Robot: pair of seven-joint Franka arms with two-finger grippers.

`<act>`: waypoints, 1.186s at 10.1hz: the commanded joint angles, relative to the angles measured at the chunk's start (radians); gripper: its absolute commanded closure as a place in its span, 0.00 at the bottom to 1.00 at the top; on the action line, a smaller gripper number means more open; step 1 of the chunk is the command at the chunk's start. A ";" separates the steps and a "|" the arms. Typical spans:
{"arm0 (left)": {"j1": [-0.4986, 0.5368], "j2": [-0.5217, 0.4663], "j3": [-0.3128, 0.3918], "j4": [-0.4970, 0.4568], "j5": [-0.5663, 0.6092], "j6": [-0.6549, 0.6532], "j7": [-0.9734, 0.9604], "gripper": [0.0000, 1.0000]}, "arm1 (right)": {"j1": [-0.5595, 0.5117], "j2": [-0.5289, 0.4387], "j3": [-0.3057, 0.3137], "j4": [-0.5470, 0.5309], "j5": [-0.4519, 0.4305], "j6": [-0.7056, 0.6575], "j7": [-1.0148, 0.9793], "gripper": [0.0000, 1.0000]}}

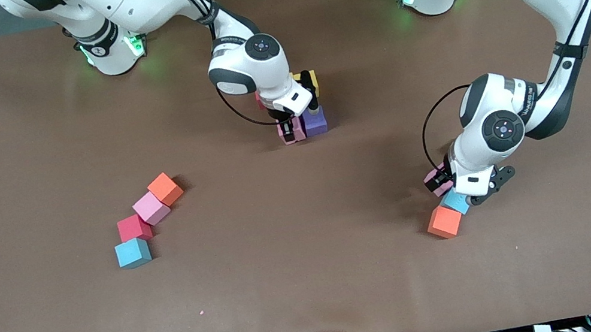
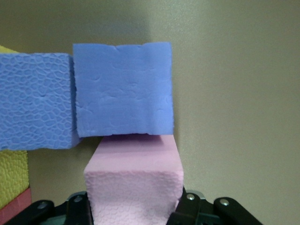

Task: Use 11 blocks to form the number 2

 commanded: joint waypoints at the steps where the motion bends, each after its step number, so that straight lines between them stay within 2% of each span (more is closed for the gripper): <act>1: 0.000 0.016 -0.001 0.000 0.011 0.006 -0.020 0.00 | 0.022 0.028 -0.012 0.027 0.018 0.003 0.011 0.54; 2: 0.000 0.027 0.001 0.001 0.018 0.009 -0.020 0.00 | 0.021 0.029 -0.013 0.030 0.019 0.003 0.013 0.46; 3: 0.001 0.030 0.001 0.000 0.039 0.009 -0.020 0.00 | 0.021 0.029 -0.013 0.028 0.024 0.003 0.013 0.33; 5: 0.003 0.039 0.001 0.000 0.054 0.009 -0.020 0.01 | 0.019 0.031 -0.013 0.028 0.061 0.003 0.013 0.28; 7: -0.002 0.044 0.001 0.001 0.056 0.009 -0.020 0.17 | 0.019 0.029 -0.013 0.028 0.069 0.003 0.013 0.27; 9: -0.002 0.050 0.001 0.003 0.076 0.009 -0.020 0.44 | 0.019 0.029 -0.012 0.028 0.069 0.003 0.013 0.27; 10: -0.002 0.048 0.001 0.003 0.077 0.009 -0.020 0.53 | 0.019 0.029 -0.013 0.028 0.069 0.003 0.013 0.27; 12: -0.002 0.045 -0.001 0.007 0.077 0.009 -0.018 0.57 | 0.019 0.029 -0.013 0.030 0.069 0.003 0.013 0.28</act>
